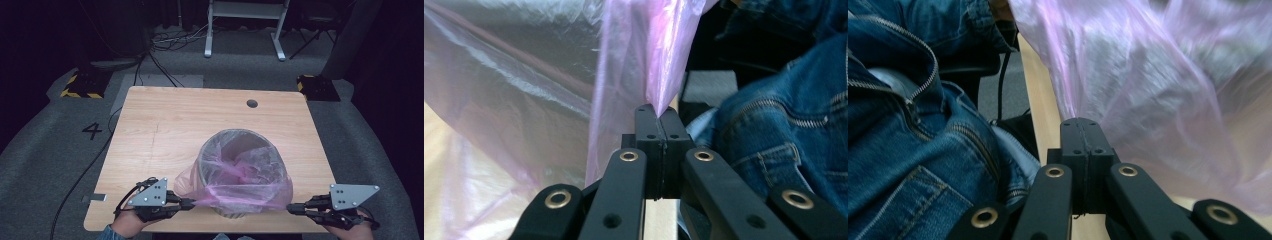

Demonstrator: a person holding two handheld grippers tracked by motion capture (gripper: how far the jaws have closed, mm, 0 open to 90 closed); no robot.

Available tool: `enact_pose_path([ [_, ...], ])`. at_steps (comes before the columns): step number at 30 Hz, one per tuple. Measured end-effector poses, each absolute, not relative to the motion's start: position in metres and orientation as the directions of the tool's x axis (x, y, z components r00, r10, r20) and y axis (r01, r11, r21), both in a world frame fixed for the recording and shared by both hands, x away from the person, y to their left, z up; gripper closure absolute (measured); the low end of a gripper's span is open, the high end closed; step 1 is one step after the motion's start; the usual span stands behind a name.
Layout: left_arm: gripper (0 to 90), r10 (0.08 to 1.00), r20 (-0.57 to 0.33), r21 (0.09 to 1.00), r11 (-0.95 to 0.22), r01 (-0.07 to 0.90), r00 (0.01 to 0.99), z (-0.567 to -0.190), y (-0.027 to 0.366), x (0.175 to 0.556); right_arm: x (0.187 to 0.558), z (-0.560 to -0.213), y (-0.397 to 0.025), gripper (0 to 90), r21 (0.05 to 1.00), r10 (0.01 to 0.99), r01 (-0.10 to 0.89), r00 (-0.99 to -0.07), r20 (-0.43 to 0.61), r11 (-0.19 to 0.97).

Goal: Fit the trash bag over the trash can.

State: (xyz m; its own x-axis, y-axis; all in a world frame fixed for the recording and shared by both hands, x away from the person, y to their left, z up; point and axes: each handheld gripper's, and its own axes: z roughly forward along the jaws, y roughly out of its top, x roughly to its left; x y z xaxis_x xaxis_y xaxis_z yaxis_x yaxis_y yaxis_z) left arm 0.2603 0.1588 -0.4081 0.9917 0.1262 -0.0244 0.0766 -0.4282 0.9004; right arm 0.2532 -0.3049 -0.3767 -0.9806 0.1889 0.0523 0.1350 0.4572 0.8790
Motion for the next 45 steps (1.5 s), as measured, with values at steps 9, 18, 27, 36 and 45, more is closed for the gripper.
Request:
enact_pose_path([
  [9,89.5,0.214,-0.073,0.822,-0.54,0.18,0.974,-0.444,0.158,0.281,0.266,-0.416,-0.301,90.0,0.806,0.256,0.21,-0.964,0.075,0.553],
  [18,53.8,0.242,-0.16,0.856,-0.45,0.256,0.957,-0.436,0.173,0.281,0.268,-0.424,-0.309,56.5,0.823,0.266,0.26,-0.954,0.137,0.505],
  [27,34.1,0.272,-0.128,0.902,-0.367,0.225,0.954,-0.415,0.165,0.277,0.263,-0.394,-0.319,25.1,0.896,0.342,0.195,-0.938,0.052,0.398],
  [36,49.9,0.317,-0.095,0.907,-0.364,0.214,0.944,-0.404,0.143,0.283,0.297,-0.389,-0.291,32.6,0.882,0.394,0.207,-0.919,0.026,0.424],
  [45,89.8,0.399,-0.07,0.897,-0.377,0.233,0.914,-0.412,0.141,0.292,0.32,-0.399,-0.29,90.0,0.842,0.424,0.248,-0.905,0.026,0.479],
])
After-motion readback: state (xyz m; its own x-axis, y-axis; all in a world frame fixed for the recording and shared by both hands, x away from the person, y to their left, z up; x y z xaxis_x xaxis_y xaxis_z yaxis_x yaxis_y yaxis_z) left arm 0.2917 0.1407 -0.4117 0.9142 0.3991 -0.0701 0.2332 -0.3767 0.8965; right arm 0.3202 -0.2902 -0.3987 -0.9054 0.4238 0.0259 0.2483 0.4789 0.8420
